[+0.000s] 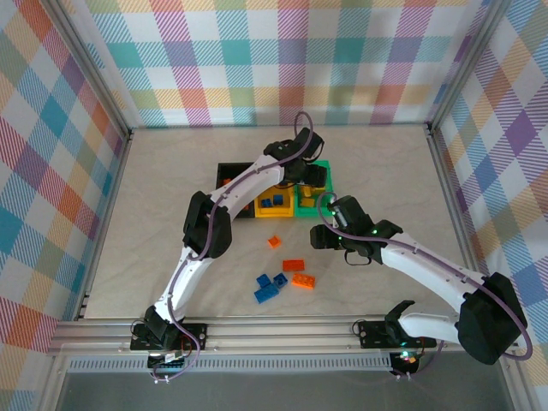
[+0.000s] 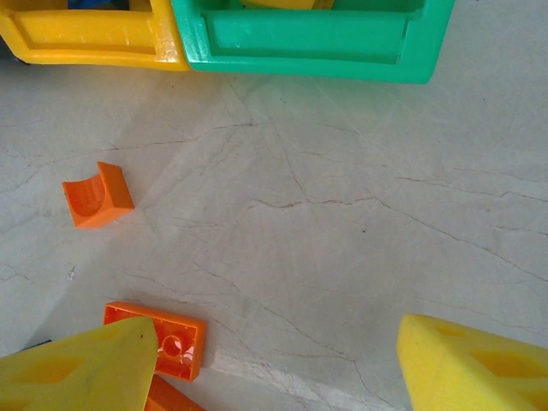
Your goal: Sort the legos into containers by color
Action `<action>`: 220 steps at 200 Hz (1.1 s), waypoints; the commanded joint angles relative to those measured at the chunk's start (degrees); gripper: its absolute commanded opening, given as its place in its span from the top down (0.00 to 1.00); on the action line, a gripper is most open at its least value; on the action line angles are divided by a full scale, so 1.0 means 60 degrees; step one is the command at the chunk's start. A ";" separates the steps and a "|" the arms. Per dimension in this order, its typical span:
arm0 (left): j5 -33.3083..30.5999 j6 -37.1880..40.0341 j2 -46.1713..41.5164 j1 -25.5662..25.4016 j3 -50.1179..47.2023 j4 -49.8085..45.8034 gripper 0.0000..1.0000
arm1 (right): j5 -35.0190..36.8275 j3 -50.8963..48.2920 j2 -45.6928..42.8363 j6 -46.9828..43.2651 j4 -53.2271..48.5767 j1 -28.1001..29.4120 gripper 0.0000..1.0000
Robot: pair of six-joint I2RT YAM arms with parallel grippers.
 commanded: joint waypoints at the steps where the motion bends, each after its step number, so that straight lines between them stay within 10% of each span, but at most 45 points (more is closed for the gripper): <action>1: 0.0140 -0.0011 -0.0565 -0.0014 0.0212 -0.0314 0.20 | 0.0079 0.0146 -0.0117 0.0084 -0.0076 0.0042 0.25; 98: 0.0087 -0.1217 -0.7012 -0.0008 -0.8561 0.3506 0.00 | -0.1118 0.0343 0.1680 -0.0434 0.0572 0.1215 0.24; 220: -0.1039 -0.2662 -1.4829 0.1957 -1.5480 0.1926 0.00 | 0.0180 0.4087 0.6589 -0.1035 0.0384 0.2274 0.29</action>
